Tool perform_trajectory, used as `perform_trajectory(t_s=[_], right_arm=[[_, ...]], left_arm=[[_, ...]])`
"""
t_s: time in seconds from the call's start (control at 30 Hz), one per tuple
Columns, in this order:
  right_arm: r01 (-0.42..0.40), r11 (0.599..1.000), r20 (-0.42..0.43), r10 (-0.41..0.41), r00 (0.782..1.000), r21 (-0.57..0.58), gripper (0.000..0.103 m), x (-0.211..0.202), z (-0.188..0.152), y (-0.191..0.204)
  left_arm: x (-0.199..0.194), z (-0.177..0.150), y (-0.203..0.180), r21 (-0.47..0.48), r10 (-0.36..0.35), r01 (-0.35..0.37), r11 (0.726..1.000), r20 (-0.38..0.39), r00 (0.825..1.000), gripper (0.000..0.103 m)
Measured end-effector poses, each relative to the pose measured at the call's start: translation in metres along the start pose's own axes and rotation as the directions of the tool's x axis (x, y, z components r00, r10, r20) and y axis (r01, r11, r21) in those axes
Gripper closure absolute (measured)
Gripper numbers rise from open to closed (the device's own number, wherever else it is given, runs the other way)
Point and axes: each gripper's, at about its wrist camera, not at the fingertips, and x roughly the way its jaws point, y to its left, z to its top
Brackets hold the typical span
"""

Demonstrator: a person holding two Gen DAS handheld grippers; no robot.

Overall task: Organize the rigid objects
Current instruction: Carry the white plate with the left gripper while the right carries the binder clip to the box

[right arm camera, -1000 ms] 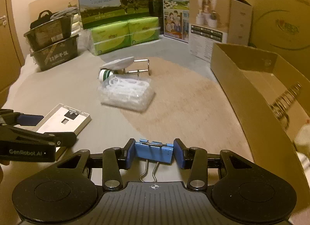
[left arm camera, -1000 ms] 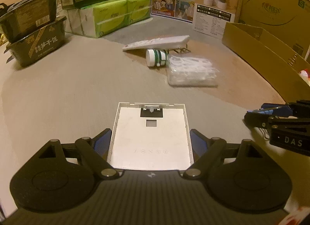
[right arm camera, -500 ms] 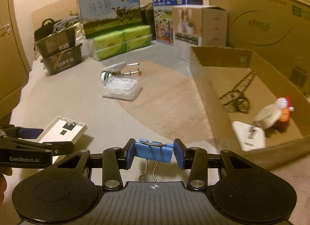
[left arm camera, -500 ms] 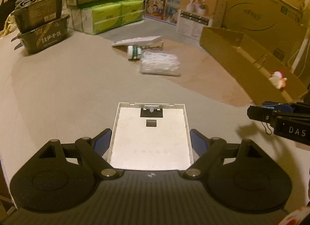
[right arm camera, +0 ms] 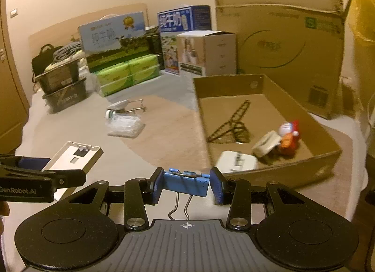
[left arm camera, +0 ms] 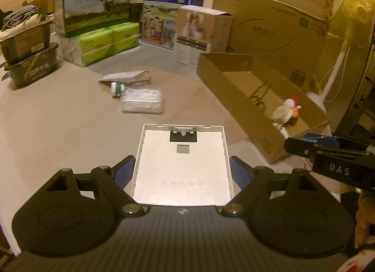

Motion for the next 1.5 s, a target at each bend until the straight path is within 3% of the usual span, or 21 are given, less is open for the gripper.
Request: perform_trajectory(t_s=[0.77,1.5], right_arm=[[0.072,0.997,0.027,-0.073,0.997,0.031,0.060,-0.026,0.005,-0.062],[0.083,0.997,0.028,-0.083,0.996,0.004,0.060,-0.001,0.043,-0.127]], left_arm=[[0.009,0.030,-0.065,0.059,-0.092,0.091,0.994,0.009,0.996,0.019],[0.059,0.079,-0.119,0.117,-0.141,0.138,0.983,0.016,0.990,0.019]])
